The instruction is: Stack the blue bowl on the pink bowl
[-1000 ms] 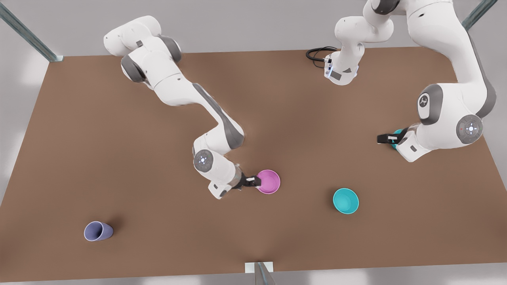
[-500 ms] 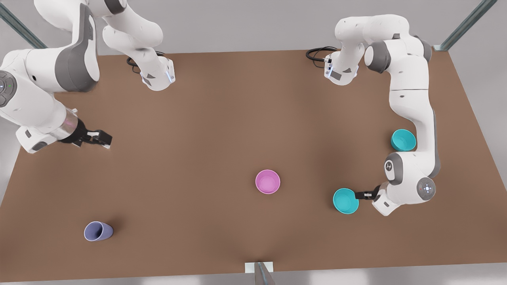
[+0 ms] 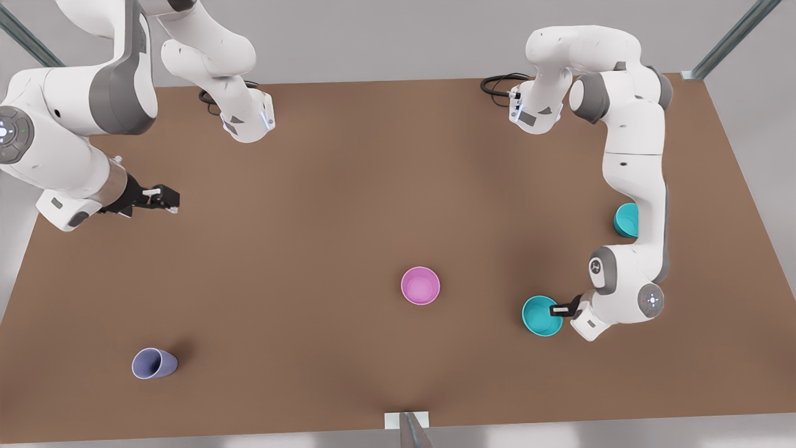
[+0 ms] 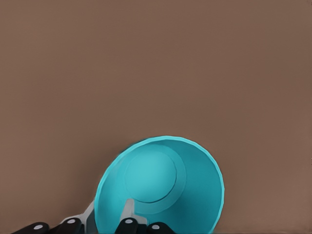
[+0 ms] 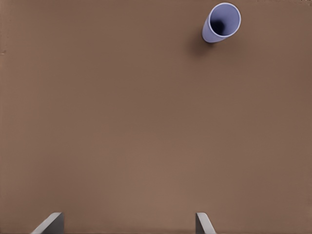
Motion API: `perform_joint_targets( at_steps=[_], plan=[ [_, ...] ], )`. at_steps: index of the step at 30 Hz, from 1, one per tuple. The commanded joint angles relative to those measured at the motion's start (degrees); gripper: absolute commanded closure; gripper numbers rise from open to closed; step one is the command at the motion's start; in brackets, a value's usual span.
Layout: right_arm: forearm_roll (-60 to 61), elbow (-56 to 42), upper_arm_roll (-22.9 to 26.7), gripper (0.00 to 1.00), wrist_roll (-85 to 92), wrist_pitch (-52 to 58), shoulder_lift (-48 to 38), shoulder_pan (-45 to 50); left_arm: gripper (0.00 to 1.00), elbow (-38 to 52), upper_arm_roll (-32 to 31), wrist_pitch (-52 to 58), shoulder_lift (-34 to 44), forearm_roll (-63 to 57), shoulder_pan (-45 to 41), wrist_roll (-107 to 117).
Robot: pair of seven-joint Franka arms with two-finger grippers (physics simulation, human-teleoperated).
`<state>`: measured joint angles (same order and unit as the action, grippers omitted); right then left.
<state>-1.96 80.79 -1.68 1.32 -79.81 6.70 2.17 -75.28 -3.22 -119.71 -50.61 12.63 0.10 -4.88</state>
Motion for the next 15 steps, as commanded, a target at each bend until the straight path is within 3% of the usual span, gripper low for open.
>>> perform_joint_targets(
  at_steps=[1, 3, 5, 10, 15],
  plan=[
    [0.03, -0.11, 0.01, 0.0, 6.85, 0.27, -0.02, 0.11, 0.59, -0.04, -0.21, -0.08, -0.11, 0.03, -0.01, 0.14],
    [0.03, -0.11, 0.01, 0.0, 6.85, 0.27, -0.02, 0.11, 0.63, 0.04, -0.21, -0.17, -0.55, -0.06, -0.01, 0.05],
    [-0.24, -0.37, 0.01, 0.0, 6.94, 0.27, 0.24, 0.2, 0.79, 0.04, -0.21, -0.17, -0.55, 0.03, -0.01, 0.14],
    [-0.24, -0.46, 0.1, 0.0, 6.94, 0.27, 0.59, 0.81, 0.79, 0.22, -0.12, 4.22, 2.44, 0.11, -1.67, 3.12],
    [-0.15, -0.46, 0.27, 0.0, 6.94, 0.19, 0.68, 0.9, 0.79, 1.88, -3.19, 16.79, 9.12, 0.03, -6.34, 26.58]
  ],
)
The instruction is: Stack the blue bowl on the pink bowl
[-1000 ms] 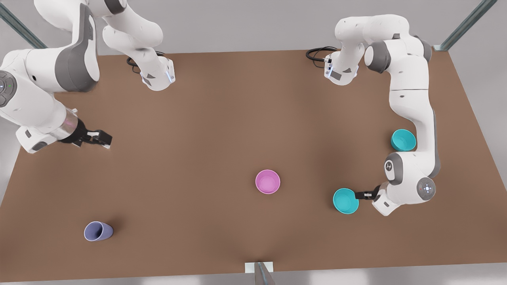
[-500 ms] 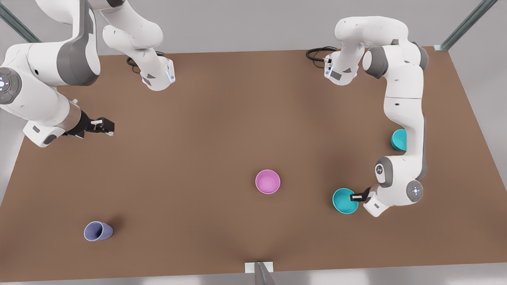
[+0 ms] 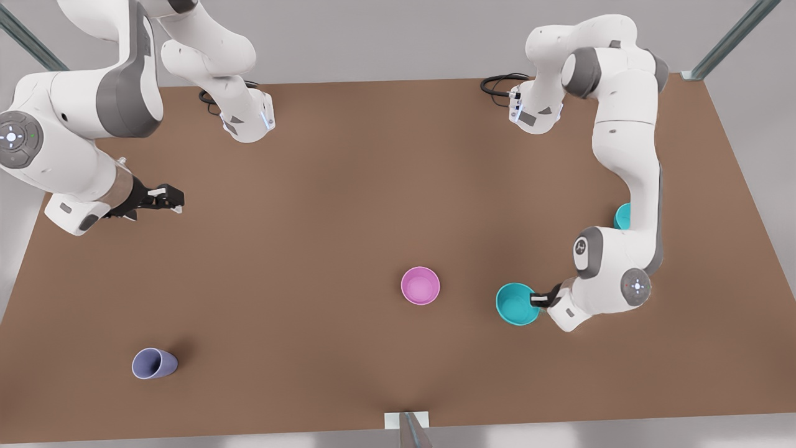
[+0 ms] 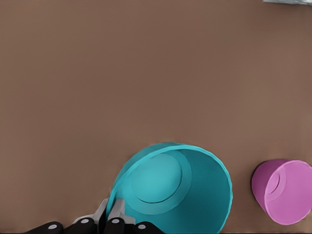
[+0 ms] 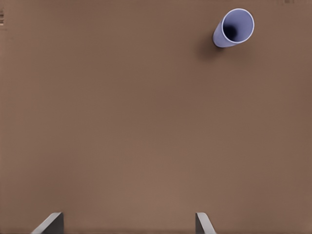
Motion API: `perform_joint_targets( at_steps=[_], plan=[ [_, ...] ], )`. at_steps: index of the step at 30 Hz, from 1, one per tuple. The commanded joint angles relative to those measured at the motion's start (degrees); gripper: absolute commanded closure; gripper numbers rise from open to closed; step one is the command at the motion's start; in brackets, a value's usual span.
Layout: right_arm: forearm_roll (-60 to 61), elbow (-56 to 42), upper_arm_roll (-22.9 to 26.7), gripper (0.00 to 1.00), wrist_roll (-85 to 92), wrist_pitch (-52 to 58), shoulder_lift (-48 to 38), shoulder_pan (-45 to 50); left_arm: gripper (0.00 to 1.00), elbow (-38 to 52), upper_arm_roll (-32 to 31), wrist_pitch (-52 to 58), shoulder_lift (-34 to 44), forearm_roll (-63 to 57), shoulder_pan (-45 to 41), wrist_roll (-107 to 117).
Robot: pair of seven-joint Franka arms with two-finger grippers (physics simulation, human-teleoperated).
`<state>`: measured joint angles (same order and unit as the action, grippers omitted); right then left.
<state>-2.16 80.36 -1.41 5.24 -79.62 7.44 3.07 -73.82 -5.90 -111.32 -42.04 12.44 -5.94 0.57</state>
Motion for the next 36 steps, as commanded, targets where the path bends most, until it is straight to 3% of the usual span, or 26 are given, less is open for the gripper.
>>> perform_joint_targets(
  at_steps=[1, 8, 12, 36],
  plan=[
    [-0.03, -0.03, 0.09, 0.0, 3.02, -0.01, -0.06, 0.0, 0.79, 1.05, -2.54, 9.27, 0.56, 0.13, -0.83, 25.35],
    [-0.03, 0.24, 0.09, 0.0, 3.02, -0.54, -0.59, 0.0, 0.79, 3.33, -2.54, 6.9, -0.67, -0.48, -16.29, 45.21],
    [0.05, 0.06, 0.09, 0.0, 3.02, -0.54, -0.23, 0.09, 0.79, 13.18, -2.54, 5.85, -7.53, -0.31, -16.47, 45.31],
    [-0.21, 0.06, 0.27, 0.0, 2.93, -0.36, -0.15, 0.8, 0.79, 12.65, -2.8, 3.39, -11.75, 0.05, -16.47, 45.22]
  ],
)
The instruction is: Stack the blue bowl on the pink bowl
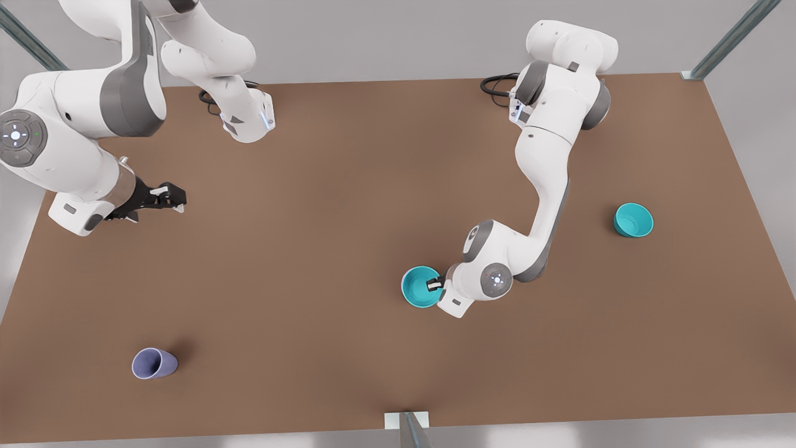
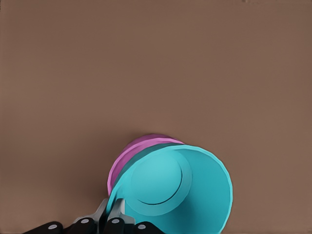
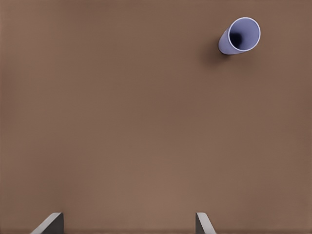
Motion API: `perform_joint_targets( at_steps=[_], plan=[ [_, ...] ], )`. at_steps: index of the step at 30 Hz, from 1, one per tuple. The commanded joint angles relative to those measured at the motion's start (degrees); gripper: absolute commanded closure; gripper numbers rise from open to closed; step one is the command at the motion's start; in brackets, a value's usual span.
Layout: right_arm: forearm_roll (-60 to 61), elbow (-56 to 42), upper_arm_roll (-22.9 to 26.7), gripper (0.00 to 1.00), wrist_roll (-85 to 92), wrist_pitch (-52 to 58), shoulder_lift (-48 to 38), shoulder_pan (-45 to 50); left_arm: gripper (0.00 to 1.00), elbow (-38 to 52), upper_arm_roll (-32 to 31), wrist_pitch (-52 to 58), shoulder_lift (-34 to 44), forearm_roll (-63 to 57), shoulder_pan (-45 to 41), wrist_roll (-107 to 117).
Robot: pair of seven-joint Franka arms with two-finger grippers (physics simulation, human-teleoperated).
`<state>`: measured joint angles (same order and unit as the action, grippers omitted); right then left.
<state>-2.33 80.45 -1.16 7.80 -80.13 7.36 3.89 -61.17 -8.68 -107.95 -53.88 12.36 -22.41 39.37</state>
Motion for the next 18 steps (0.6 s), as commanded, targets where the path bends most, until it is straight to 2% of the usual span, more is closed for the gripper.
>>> perform_joint_targets(
  at_steps=[1, 3, 4, 5, 8, 10, 11, 14, 15, 17, 18],
  plan=[
    [-0.04, -0.03, 0.01, 0.0, 0.38, 0.15, -0.06, -0.02, 0.79, -0.08, -0.02, 0.11, 0.09, 0.12, 0.0, 6.33],
    [-0.04, 0.06, 0.01, 0.0, 0.38, 0.15, -0.06, -0.02, 0.79, -0.17, -0.02, 0.37, 0.18, 0.12, 0.0, 6.33],
    [-0.04, 0.06, 0.01, 0.0, 0.38, 0.15, -0.06, -0.02, 0.56, -0.52, -0.02, 0.55, 0.18, 0.12, 0.0, 6.33],
    [-0.04, 0.06, 0.01, 0.0, 0.38, 0.15, -0.06, -0.02, 0.0, -0.79, -0.02, 1.34, 0.18, 0.12, 0.09, 6.24],
    [-0.04, 0.06, 0.01, 0.0, 0.38, 0.15, -0.06, -0.02, 0.0, -0.96, 0.06, 5.72, 0.71, -0.24, 1.23, 6.15],
    [-0.04, 0.06, 0.01, 0.0, 0.38, 0.06, -0.06, -0.02, 0.0, -0.44, 0.42, 27.5, 11.84, -10.05, 11.93, -9.1],
    [-0.04, 0.06, 0.01, 0.0, 0.38, 0.06, -0.06, -0.02, 0.0, -0.44, 0.42, 31.91, 16.07, -13.76, 15.01, -16.14],
    [0.05, 0.24, 0.01, 0.0, 0.38, 0.06, -0.15, -0.02, 0.0, -0.52, 0.33, 34.29, 24.08, -15.09, 20.56, -23.47],
    [0.05, 0.24, 0.01, 0.0, 0.38, -0.03, -0.32, -0.02, 0.0, -2.01, 0.85, 34.74, 28.82, -17.29, 18.9, -29.49],
    [0.22, 0.41, 0.01, 0.0, 0.38, -0.12, -0.5, -0.02, 0.0, -14.49, 10.52, 26.92, 39.28, -14.57, 11.51, -38.23],
    [0.22, 0.41, 0.01, 0.0, 0.38, -0.29, -0.5, -0.02, 0.0, -14.76, 10.61, 26.91, 40.17, -13.07, 11.51, -38.23]
  ],
)
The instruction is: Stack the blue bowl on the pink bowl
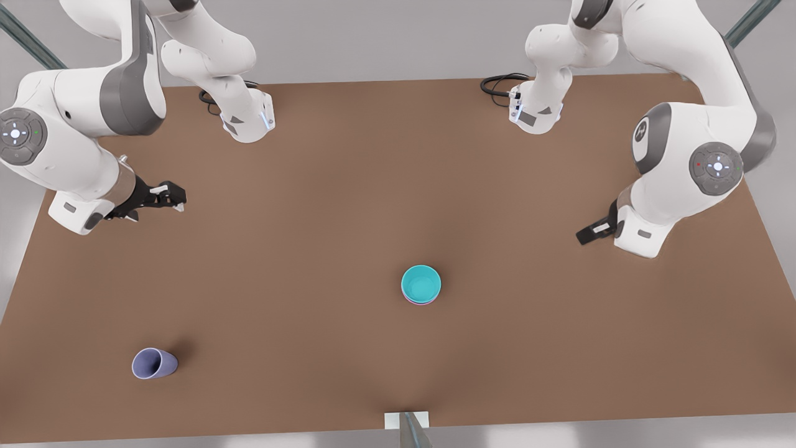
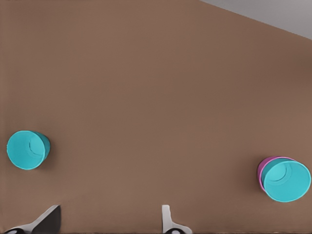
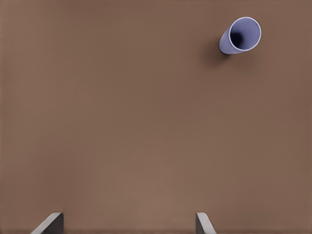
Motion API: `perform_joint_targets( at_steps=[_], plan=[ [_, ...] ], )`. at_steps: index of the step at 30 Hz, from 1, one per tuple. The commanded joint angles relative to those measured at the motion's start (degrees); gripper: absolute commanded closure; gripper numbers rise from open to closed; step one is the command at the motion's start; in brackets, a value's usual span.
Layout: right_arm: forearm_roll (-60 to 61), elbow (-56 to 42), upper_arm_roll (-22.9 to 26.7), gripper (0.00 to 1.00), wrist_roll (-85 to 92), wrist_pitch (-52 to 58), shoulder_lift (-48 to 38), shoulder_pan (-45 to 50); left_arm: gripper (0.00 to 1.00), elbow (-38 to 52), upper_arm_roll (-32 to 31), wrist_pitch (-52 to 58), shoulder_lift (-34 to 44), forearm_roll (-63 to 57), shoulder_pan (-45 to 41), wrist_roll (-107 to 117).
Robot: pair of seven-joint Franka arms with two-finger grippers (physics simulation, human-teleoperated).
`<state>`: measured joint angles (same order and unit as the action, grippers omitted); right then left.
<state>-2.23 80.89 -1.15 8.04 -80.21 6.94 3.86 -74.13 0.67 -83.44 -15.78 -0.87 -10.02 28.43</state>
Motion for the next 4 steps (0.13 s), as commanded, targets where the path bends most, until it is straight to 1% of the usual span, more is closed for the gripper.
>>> perform_joint_targets(
  at_steps=[1, 4],
  plan=[
    [0.12, 0.06, 0.0, 0.0, 0.13, -0.21, -0.17, 0.0, 0.0, -1.81, 1.27, 2.49, 2.42, 0.95, -0.87, -27.29],
    [0.12, 0.06, 0.0, 0.0, 0.13, -0.21, -0.18, 0.0, 0.0, -1.81, 1.35, 3.2, 2.33, 1.39, -0.79, -27.29]
  ],
)
